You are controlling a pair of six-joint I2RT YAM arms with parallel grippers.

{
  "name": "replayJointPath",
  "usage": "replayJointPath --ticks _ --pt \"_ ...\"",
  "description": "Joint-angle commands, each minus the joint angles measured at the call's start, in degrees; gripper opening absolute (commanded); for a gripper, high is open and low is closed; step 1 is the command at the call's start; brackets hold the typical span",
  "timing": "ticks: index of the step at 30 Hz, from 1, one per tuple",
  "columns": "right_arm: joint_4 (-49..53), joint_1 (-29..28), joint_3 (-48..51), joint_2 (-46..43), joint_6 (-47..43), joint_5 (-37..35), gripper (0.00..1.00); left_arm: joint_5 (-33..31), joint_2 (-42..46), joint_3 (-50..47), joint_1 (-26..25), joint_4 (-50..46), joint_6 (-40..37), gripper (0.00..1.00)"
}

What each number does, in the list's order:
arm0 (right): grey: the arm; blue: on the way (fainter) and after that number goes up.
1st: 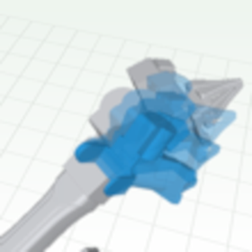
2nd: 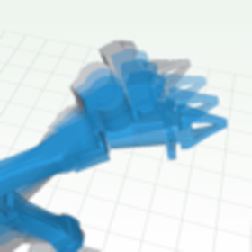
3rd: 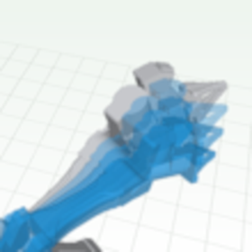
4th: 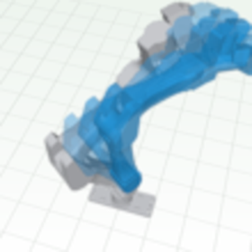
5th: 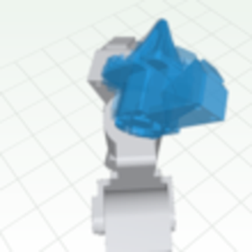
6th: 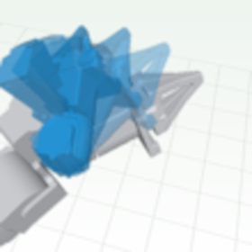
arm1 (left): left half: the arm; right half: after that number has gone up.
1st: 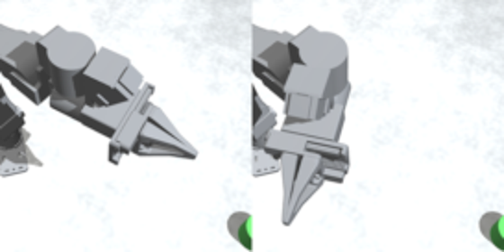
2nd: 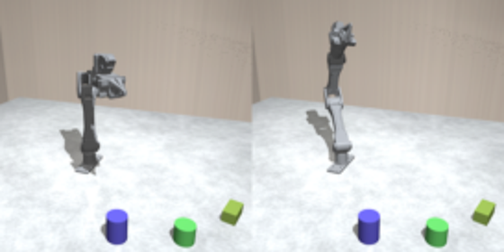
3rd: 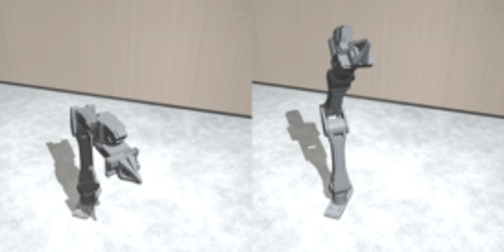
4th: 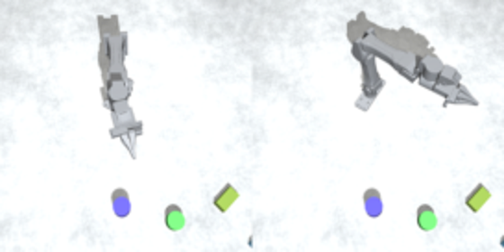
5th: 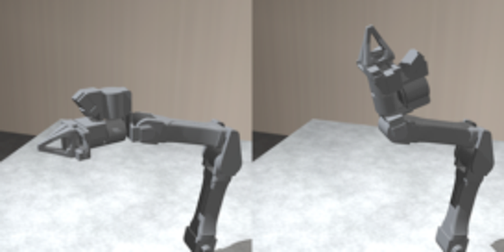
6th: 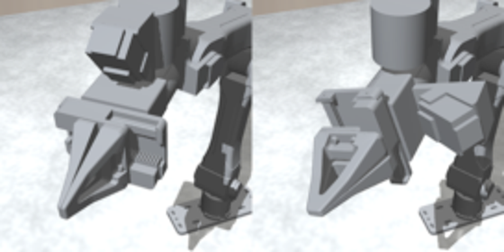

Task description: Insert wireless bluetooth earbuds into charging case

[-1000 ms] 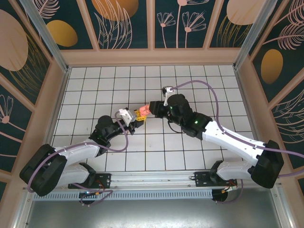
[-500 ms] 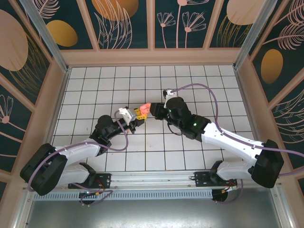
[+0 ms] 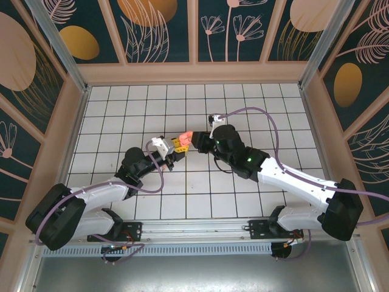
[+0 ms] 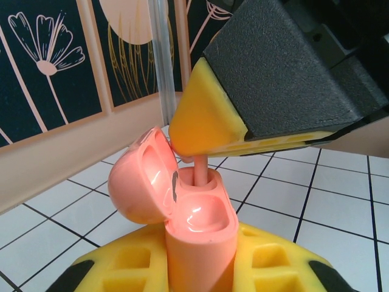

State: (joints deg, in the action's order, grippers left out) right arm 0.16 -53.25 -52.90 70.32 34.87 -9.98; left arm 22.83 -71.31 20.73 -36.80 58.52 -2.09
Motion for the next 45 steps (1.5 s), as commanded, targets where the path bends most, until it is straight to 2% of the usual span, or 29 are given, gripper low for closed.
replayJointPath --ticks 1,11,19,31,38,45 --pt "-0.84 -0.94 0.66 0.17 -1.19 1.19 0.25 -1.27 1.00 2.02 -0.31 3.36 0.86 0.17" --pt "-0.77 -0.98 -1.10 2.35 -2.66 4.33 0.27 -1.03 1.08 2.55 -0.57 3.19 0.69 0.17" --pt "-1.48 -0.97 -2.03 1.75 -3.49 5.56 0.32 -0.94 1.12 2.49 -0.55 2.80 0.83 0.17" --pt "-2.75 0.05 -3.17 -2.62 -4.90 6.64 0.57 -1.04 1.02 2.56 -0.76 2.57 1.23 0.17" --pt "-3.02 3.41 -4.09 -4.69 -5.62 14.92 0.65 -0.70 0.91 2.47 -0.81 3.17 1.99 0.17" --pt "-2.14 10.02 -5.23 -5.68 -4.83 25.90 0.65 -0.29 1.17 2.64 -0.82 3.30 2.44 0.17"
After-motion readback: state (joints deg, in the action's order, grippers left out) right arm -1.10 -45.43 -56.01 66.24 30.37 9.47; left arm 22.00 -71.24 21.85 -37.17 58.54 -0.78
